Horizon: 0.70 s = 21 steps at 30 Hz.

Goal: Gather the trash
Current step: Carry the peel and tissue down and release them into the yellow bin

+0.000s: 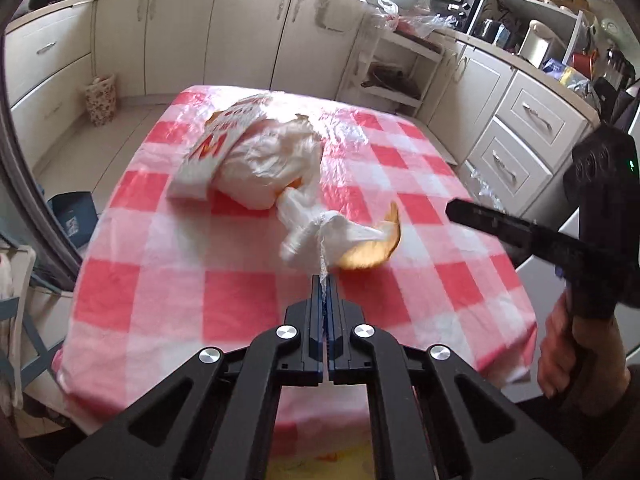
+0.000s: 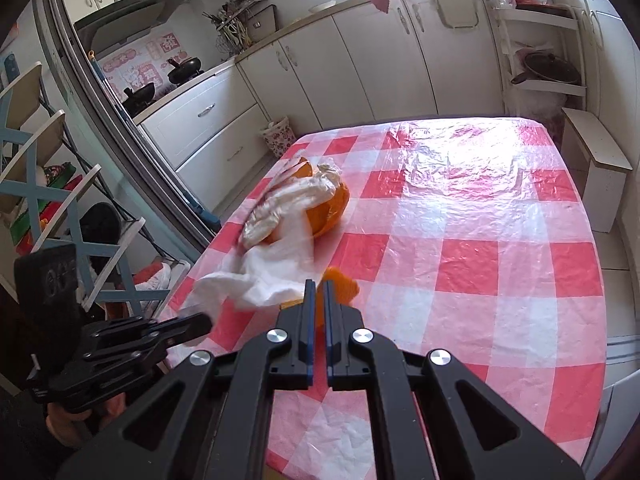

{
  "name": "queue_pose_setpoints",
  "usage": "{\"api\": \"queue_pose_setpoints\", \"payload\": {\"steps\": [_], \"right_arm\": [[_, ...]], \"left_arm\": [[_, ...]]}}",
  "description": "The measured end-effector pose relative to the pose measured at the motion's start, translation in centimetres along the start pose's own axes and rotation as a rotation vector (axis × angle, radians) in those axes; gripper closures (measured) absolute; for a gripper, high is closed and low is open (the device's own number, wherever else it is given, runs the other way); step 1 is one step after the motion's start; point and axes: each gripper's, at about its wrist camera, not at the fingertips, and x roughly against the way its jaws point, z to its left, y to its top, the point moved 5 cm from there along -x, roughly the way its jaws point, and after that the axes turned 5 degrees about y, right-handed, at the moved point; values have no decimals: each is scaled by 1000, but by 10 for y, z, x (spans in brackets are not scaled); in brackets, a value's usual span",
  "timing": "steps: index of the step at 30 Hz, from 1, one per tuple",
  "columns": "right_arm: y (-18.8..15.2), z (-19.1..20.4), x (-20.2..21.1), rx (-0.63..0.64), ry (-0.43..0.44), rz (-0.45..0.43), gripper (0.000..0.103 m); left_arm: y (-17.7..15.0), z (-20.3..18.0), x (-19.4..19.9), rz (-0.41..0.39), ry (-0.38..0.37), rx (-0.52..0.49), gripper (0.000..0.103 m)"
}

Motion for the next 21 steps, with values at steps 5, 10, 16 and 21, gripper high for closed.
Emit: {"api": "queue_pose_setpoints", "payload": {"steps": [5,10,16,21], "right_arm": [[-15,-3,-14,-23,-29,78,64],[-17,-13,-31,-65,-95,91,49],[-16,-23,-57,-86,-116,116,56],[-14,-25,-63,-78,-120,135,96]], "left_arm": [[-20,13,-3,77,23,13,98],[-20,7,-7,42,83,-51,46],[-13,-8,-22,41,91,-135,45],[-17,-10,-34,115,45,-131,96]]}}
